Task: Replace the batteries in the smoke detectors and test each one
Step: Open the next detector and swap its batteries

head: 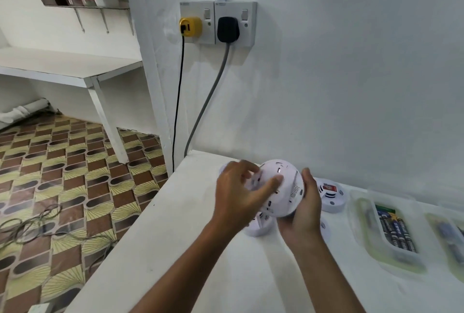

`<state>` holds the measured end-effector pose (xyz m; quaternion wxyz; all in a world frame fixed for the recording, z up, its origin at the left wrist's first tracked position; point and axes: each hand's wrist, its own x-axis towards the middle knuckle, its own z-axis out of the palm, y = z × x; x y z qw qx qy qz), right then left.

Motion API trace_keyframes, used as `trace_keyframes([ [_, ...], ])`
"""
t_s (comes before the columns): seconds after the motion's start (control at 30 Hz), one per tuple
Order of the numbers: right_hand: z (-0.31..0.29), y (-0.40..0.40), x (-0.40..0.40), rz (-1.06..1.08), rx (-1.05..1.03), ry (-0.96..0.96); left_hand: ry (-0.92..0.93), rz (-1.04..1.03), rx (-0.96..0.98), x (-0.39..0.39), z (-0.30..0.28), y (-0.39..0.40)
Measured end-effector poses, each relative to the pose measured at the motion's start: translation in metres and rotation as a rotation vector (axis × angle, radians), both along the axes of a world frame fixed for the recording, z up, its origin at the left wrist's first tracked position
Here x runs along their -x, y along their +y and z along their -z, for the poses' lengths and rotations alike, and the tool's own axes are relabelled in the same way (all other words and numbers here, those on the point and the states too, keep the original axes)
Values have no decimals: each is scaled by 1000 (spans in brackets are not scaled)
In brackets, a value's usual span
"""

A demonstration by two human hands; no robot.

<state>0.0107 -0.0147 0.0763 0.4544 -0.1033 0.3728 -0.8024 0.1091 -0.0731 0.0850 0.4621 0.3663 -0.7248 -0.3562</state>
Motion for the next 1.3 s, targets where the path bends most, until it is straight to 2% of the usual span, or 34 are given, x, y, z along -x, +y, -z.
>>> trace_keyframes([
  [0.03, -3, 3, 5, -122, -18, -65, 26, -1, -87, -6, 1, -7],
  [0.1, -5, 8, 13, -285, -65, -80, 105, 179, -489, -14, -5, -12],
  [0.13, -3, 7, 16, -331, -110, -48, 139, 319, -701, -16, -5, -12],
  [0.2, -1, 2, 18, -320, -262, 85, 222, 529, -976, -19, -3, -3],
  [0.27, 0, -5, 17, -205, -423, 419, 332, 608, -1133, -18, 2, 5],
  [0.33, 1, -8, 16, -11, -501, 881, 406, 625, -1182, -17, 10, 5],
  [0.4, 5, -5, 16, 227, -445, 1296, 473, 605, -1182, -17, 17, 2],
  [0.47, 7, 0, 13, 334, -299, 1473, 515, 572, -1169, -17, 23, -2],
  [0.57, 10, 5, 1, 204, -195, 1493, 584, 541, -1150, -16, 27, -6],
  [0.67, 9, 8, -5, 21, -349, 1458, 621, 499, -1121, -15, 25, -5],
  [0.77, 3, 6, -2, -56, -368, 1390, 552, 511, -1094, -17, 25, -5],
  [0.97, -2, 2, 7, -189, -364, 1189, 446, 450, -1156, -18, 25, -4],
  [1.3, -10, -8, 18, -370, -426, 1241, 365, 422, -1136, -19, 27, -4],
])
